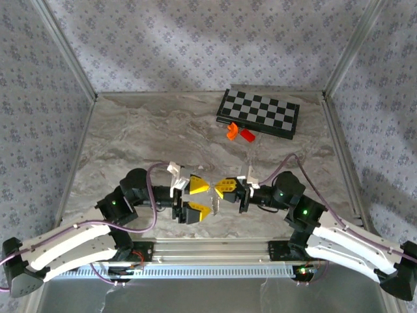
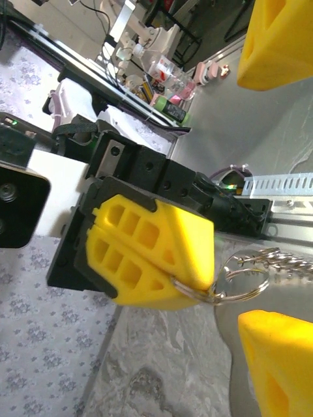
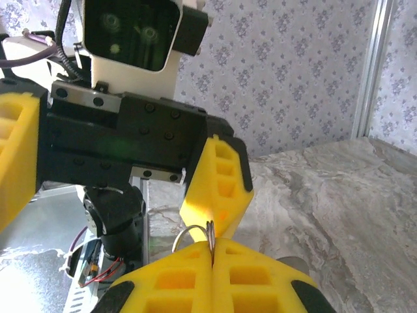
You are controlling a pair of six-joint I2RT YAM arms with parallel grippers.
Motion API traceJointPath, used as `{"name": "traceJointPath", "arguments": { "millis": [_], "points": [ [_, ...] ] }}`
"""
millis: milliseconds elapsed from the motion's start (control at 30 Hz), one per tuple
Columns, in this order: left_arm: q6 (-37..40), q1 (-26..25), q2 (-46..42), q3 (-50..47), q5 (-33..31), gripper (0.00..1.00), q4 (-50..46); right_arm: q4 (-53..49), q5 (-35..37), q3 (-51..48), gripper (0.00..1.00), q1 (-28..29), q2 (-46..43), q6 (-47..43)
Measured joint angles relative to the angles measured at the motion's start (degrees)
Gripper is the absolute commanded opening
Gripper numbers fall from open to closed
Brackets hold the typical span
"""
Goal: Put the keys on the keyring
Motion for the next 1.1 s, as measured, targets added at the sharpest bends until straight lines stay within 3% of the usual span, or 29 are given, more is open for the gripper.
{"name": "traceJointPath", "arguments": {
  "millis": [767, 1100],
  "points": [
    [3.50, -4.13, 1.25, 2.60, 0.00, 0.86, -1.86, -0.98, 3.10, -0.09, 0.00, 0.00, -2.25, -0.70],
    [6.08, -4.33, 0.07, 3.39, -5.64, 0.89, -4.24, -2.54, 3.23, -0.09, 0.00, 0.00, -2.62, -1.46]
  ]
}}
